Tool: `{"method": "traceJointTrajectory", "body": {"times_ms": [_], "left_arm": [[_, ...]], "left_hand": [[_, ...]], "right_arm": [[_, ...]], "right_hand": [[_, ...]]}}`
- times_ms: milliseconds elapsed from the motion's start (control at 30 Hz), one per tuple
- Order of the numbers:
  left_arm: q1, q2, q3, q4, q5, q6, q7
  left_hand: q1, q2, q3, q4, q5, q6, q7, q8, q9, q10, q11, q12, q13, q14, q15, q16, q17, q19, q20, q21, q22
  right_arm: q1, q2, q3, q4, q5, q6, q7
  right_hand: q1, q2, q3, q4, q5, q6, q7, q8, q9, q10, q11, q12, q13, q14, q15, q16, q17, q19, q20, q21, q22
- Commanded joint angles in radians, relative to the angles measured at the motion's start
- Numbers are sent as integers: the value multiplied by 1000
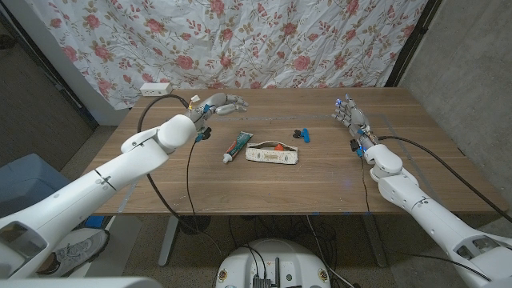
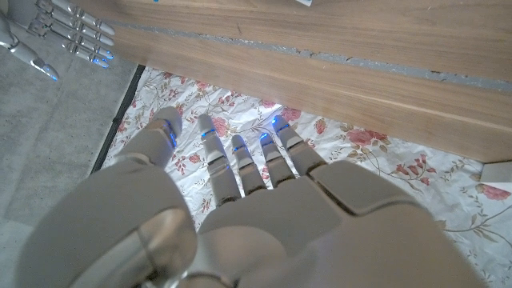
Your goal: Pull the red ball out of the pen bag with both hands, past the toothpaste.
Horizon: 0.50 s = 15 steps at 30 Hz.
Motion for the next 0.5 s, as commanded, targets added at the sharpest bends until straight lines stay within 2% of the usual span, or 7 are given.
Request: {"method": "traceJointTrajectory", "body": {"times_ms": [33,300,500], "left_arm": [[-64,36,77,-111,165,116,-68],[-124,36,153,-131,319,167,-152],[-146,13,198,-141,428,193,-191]], "left_hand": [[31,-3,-7,1,5,30,1,8,6,19,1,0,5,11,-47,0,5,9,-3,-2,2],[90,-28,-22,3,3,101,-3,10,6,52,-15,-1,5,35,-58,1,6,27,-17,-1,2],[114,-39,-31,5,2,130,-5,9,6,70,-19,-1,5,50,-60,2,6,32,-19,-2,3]], "right_arm": [[4,-2,4,14,8,14,14],[7,-1,4,25,11,17,17],[-3,-4,9,19,12,15,6]], "right_hand": [[5,4,0,-6,7,13,1,7,2,7,-3,8,0,5,-8,4,0,7,-8,2,2],[3,6,2,-7,6,18,0,8,2,7,-5,8,-3,6,-9,5,-4,7,-10,2,2],[1,9,3,-7,6,22,-1,9,2,7,-4,8,-5,4,-11,5,-7,7,-11,2,2]]}}
